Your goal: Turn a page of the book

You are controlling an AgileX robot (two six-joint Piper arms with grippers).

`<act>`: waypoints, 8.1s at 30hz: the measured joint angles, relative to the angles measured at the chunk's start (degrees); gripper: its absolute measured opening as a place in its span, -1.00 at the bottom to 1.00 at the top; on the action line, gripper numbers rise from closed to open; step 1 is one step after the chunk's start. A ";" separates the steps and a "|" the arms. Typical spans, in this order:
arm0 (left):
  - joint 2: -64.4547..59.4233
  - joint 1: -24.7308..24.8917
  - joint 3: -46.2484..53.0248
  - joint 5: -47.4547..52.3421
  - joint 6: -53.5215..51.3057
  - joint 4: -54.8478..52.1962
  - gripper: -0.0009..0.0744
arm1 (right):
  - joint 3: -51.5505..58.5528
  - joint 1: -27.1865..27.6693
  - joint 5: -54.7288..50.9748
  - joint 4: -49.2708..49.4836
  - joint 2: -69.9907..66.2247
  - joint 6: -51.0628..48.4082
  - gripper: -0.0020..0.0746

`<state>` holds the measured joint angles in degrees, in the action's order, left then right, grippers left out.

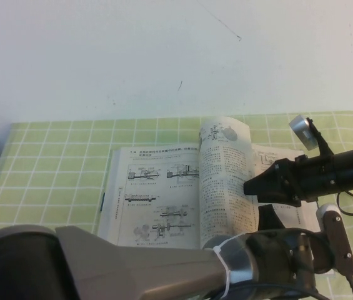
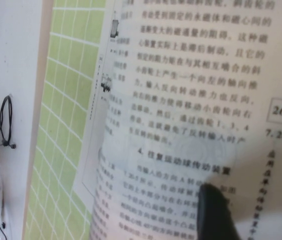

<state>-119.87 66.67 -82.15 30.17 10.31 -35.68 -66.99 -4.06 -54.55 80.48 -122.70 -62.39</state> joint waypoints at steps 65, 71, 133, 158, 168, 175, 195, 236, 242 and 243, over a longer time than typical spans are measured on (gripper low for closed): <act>-0.99 -4.05 -0.97 -0.90 0.76 6.10 -0.99 | -14.32 4.01 -12.36 -19.28 0.00 0.87 -0.15; -0.99 -4.05 -1.06 -0.87 0.87 6.10 -0.99 | -18.98 4.01 -12.69 -25.48 0.00 5.85 -0.15; 3.80 -5.81 -0.36 23.03 23.54 -9.35 -0.99 | -26.10 3.91 -4.32 -27.37 -11.46 16.74 -0.95; 3.80 -13.68 0.07 5.05 16.58 11.15 -0.99 | -26.10 3.91 -4.95 -35.89 9.07 18.56 -0.95; 3.82 -13.68 0.07 0.76 10.17 19.69 -0.99 | -20.94 3.91 -1.88 -36.02 24.75 17.45 -0.95; 11.29 -13.68 0.32 0.35 10.30 18.03 -0.99 | -5.65 3.91 8.21 -35.43 39.99 11.64 -0.95; 63.22 -13.68 38.49 -17.33 14.89 13.76 -0.99 | 32.59 3.91 29.80 -29.96 80.88 2.03 -0.95; 92.88 -13.68 63.48 2.86 31.69 1.38 -0.99 | 42.97 3.91 26.13 -28.16 93.21 1.89 -0.95; 92.88 -13.68 63.48 2.92 32.23 1.38 -0.99 | 43.08 3.91 21.29 -28.16 93.21 1.89 -0.95; 92.88 -13.68 63.48 2.92 32.38 1.38 -0.99 | 43.08 3.91 19.92 -28.16 93.21 1.89 -0.95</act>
<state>-26.99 52.99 -18.67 33.09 42.69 -34.30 -23.90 -0.15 -34.63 52.31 -29.48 -60.50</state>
